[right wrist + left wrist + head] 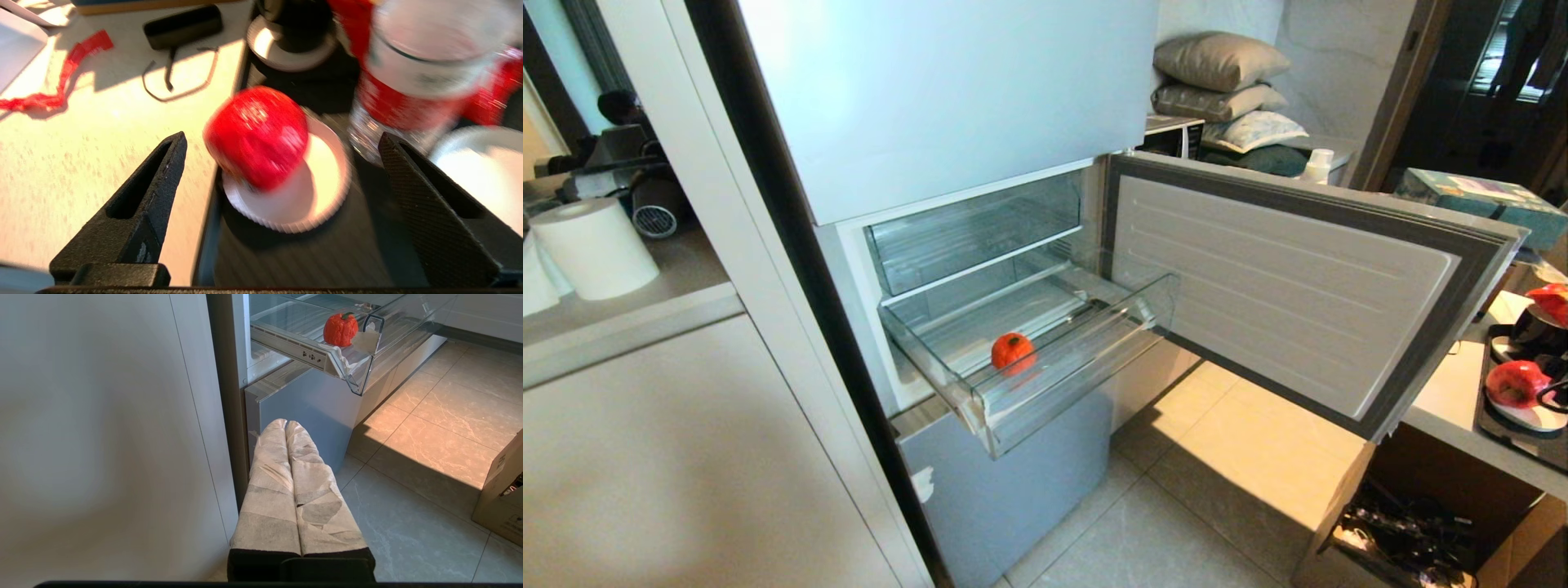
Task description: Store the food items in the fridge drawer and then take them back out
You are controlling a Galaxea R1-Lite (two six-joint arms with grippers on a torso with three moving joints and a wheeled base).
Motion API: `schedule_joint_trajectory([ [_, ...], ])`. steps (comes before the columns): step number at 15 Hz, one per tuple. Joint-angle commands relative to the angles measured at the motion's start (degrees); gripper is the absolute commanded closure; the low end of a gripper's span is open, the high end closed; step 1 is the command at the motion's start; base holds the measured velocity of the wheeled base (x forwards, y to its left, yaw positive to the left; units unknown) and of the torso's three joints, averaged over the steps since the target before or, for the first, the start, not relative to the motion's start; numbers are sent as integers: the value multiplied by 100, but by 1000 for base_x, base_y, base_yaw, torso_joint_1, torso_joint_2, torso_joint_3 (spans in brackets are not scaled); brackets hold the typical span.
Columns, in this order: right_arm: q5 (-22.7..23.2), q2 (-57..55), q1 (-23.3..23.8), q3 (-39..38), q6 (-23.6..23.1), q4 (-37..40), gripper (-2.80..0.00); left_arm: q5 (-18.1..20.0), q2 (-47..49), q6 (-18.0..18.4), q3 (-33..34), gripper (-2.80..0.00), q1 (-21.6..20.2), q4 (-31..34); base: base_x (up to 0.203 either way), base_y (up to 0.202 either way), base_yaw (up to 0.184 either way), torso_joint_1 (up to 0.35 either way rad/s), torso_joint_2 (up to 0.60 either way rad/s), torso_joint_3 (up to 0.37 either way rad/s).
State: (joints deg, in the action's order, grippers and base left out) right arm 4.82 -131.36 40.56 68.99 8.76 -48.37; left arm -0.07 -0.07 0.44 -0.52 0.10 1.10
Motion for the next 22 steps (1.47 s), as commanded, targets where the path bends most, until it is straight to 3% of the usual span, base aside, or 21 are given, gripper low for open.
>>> schedule_joint_trajectory([
  [1, 13, -419, -90, 460, 11, -32, -280, -1, 7, 0, 0, 0, -1, 5, 0, 0, 0, 0, 0, 0],
  [9, 11, -1257, -101, 1646, -23, -16, -280, -1, 7, 0, 0, 0, -1, -4, 0, 0, 0, 0, 0, 0],
  [22, 134, -1796, -303, 2057, -5, 12, -280, -1, 7, 0, 0, 0, -1, 5, 0, 0, 0, 0, 0, 0],
])
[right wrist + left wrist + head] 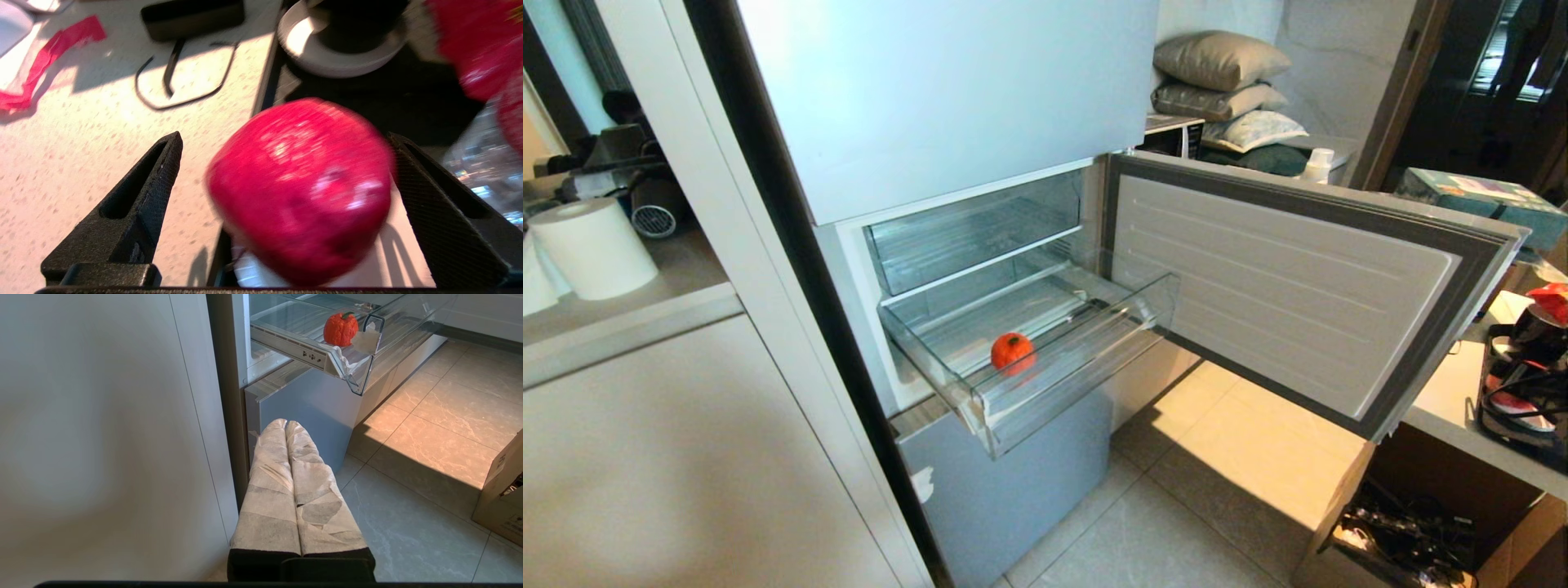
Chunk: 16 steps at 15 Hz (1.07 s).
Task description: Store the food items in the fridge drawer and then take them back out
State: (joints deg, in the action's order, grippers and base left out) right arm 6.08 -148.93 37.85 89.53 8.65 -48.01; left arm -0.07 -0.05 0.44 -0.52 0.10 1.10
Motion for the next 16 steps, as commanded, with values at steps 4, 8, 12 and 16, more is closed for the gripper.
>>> schedule_joint_trajectory([
  [4, 15, -48, -40, -12, 5, -24, 0, -1, 5, 0, 0, 0, -1, 4, 0, 0, 0, 0, 0, 0],
  [8, 0, 47, -32, -22, 24, -24, 0, -1, 5, 0, 0, 0, -1, -2, 0, 0, 0, 0, 0, 0],
  [12, -27, 717, -10, -437, 38, -24, 0, -1, 5, 0, 0, 0, -1, 4, 0, 0, 0, 0, 0, 0],
  [16, -52, 2364, 36, -2209, -6, 101, 0, -1, 5, 0, 0, 0, -1, -5, 0, 0, 0, 0, 0, 0],
])
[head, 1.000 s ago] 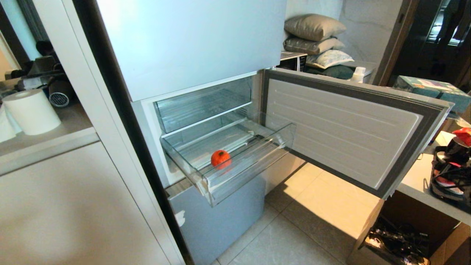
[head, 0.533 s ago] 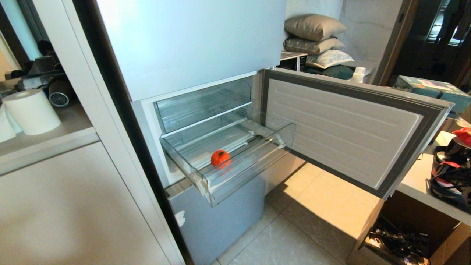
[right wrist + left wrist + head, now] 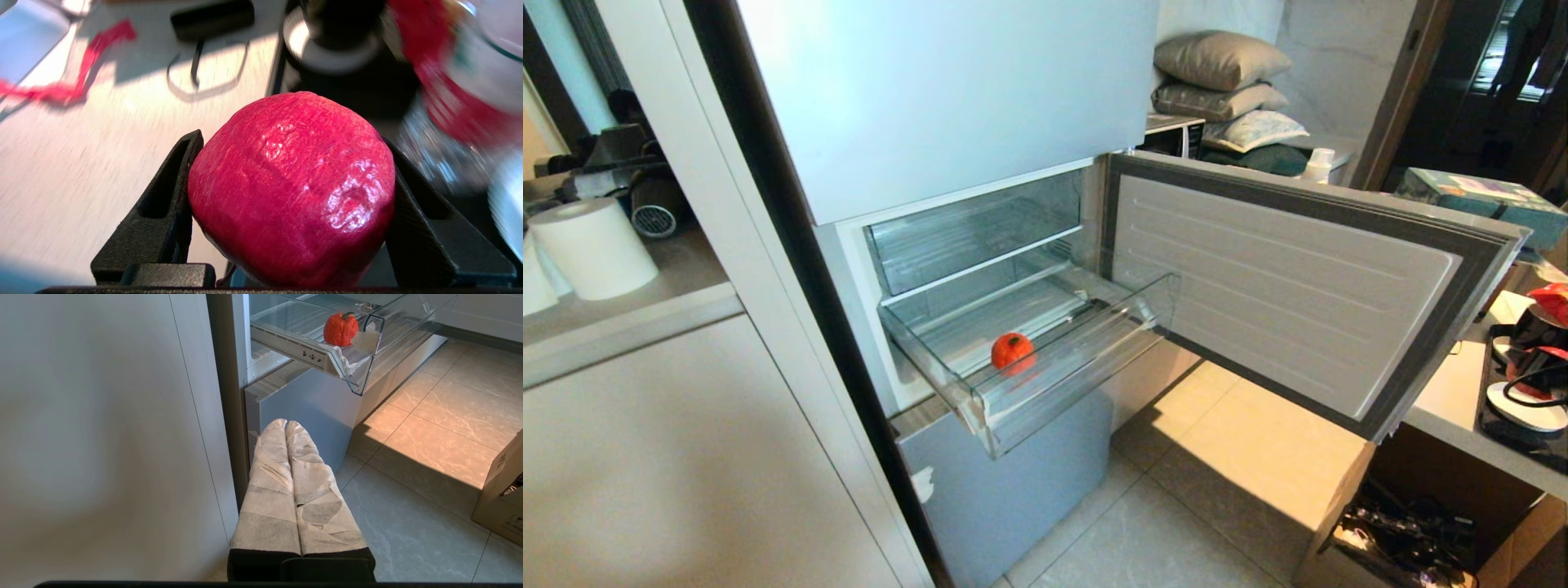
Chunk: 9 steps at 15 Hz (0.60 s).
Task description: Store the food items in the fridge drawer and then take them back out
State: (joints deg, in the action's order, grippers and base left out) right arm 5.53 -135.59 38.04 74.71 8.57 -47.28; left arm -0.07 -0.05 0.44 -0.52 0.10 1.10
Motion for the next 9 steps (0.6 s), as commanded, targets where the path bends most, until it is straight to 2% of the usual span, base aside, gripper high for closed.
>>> schedule_joint_trajectory([
  [1, 3, 1636, 23, -1297, -4, 163, 0, -1, 5, 0, 0, 0, -1, 5, 0, 0, 0, 0, 0, 0],
  [4, 67, 3710, 29, -3070, -37, 628, 0, -1, 5, 0, 0, 0, -1, 5, 0, 0, 0, 0, 0, 0],
  [6, 380, 5267, -3, -4134, -238, 902, 0, -1, 5, 0, 0, 0, -1, -3, 0, 0, 0, 0, 0, 0],
  [8, 820, 6810, -287, -5164, -427, 1163, 0, -1, 5, 0, 0, 0, -1, 5, 0, 0, 0, 0, 0, 0],
  [9, 977, 7577, -663, -5665, -486, 1278, 0, -1, 5, 0, 0, 0, -1, 5, 0, 0, 0, 0, 0, 0],
])
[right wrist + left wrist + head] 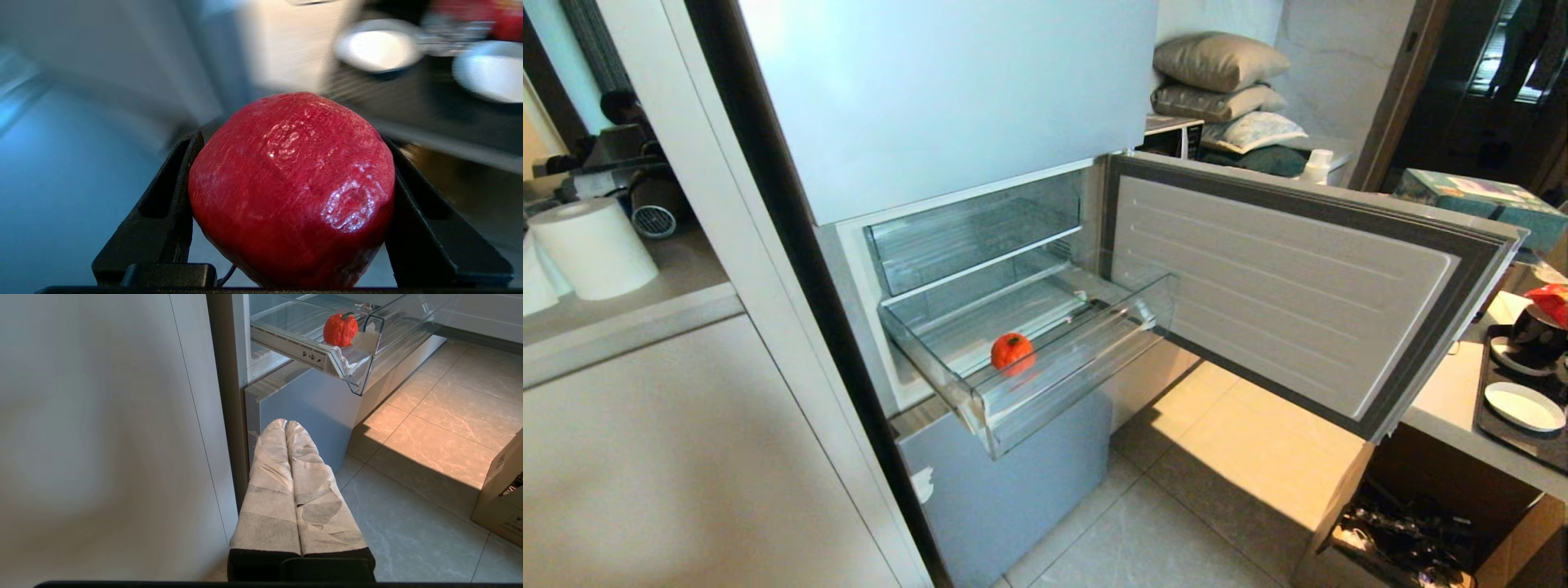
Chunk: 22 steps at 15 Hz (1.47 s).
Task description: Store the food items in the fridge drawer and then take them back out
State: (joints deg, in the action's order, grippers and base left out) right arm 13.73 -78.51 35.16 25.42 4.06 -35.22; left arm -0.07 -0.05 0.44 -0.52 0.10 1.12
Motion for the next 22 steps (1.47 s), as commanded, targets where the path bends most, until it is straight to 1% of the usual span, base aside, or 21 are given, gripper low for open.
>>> schedule_joint_trajectory([
  [1, 243, 2609, -859, -1206, -86, 191, 0, -1, 5, 0, 0, 0, -1, 2, 0, 0, 0, 0, 0, 0],
  [3, 133, 3905, -1877, -1880, -165, 626, 0, -1, 5, 0, 0, 0, -1, -7, 0, 0, 0, 0, 0, 0],
  [5, -175, 5066, -2744, -2228, -275, 1431, 0, -1, 5, 0, 0, 0, -1, -4, 0, 0, 0, 0, 0, 0],
  [6, -333, 5550, -3055, -2334, -349, 1884, 0, -1, 5, 0, 0, 0, -1, 2, 0, 0, 0, 0, 0, 0],
  [7, -540, 6043, -3263, -2403, -412, 2319, 0, -1, 5, 0, 0, 0, -1, 0, 0, 0, 0, 0, 0, 0],
  [9, -900, 6904, -3436, -2481, -486, 2790, 0, -1, 5, 0, 0, 0, -1, 0, 0, 0, 0, 0, 0, 0],
  [11, -1207, 7704, -3488, -2518, -698, 3267, 0, -1, 5, 8, 0, 0, -1, 2, 0, 0, 0, 0, 0, 0],
  [12, -1295, 7857, -3499, -2530, -734, 3377, 0, -1, 5, 0, 0, 0, -1, -7, 0, 0, 0, 0, 0, 0],
  [14, -1441, 7843, -3516, -2543, -707, 3548, 0, -1, 5, 0, 0, 0, -1, -7, 0, 0, 0, 0, 0, 0],
  [17, -1461, 7843, -3515, -2542, -576, 3548, 0, -1, 5, 0, 0, 0, -1, -3, 0, 0, 0, 0, 0, 0],
  [22, -1461, 7843, -3516, -2542, -582, 3539, 0, -1, 5, 0, 0, 0, -1, -7, 0, 0, 0, 0, 0, 0],
])
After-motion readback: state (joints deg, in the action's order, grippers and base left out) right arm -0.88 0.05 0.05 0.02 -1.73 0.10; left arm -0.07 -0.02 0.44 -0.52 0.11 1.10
